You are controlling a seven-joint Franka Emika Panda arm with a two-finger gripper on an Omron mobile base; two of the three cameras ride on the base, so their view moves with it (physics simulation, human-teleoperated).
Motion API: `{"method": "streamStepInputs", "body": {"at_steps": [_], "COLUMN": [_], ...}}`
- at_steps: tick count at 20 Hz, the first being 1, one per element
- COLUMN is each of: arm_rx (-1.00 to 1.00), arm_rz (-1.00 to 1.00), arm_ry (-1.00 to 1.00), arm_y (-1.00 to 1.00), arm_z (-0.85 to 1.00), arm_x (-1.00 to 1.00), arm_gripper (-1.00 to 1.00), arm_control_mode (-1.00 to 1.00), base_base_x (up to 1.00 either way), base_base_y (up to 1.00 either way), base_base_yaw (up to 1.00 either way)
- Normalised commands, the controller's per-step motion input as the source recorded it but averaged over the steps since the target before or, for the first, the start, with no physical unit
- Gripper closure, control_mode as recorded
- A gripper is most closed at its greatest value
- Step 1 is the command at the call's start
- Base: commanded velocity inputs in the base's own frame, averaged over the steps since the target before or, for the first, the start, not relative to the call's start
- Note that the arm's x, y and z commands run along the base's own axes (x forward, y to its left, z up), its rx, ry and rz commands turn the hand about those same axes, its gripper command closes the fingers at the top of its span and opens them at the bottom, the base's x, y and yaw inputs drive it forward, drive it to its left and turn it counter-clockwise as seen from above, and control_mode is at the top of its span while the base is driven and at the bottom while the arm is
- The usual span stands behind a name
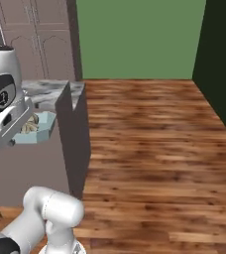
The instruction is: Place two dumplings into each of the tupperware containers and then place the containers in the fridge.
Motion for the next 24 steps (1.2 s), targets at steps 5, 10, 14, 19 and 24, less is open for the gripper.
{"method": "streamStepInputs", "body": {"at_steps": [5,10,14,19,24], "arm_rx": [0.00,0.00,0.00,0.00,0.00], "arm_rz": [0.00,0.00,0.00,0.00,0.00], "arm_ry": [0.00,0.00,0.00,0.00,0.00], "arm_y": [0.00,0.00,0.00,0.00,0.00], "arm_z": [0.00,0.00,0.00,0.00,0.00], "arm_x": [0.00,0.00,0.00,0.00,0.00], "arm_gripper": [1.00,1.00,1.00,1.00,1.00], "arm_control_mode": [1.00,1.00,1.00,1.00,1.00], "base_base_x": [0.89,1.00,1.00,1.00,1.00], "base_base_y": [-1.00,-1.00,-1.00,-0.81,-0.68], "base_base_yaw": [0.07,0.16,0.24,0.37,0.41]}}
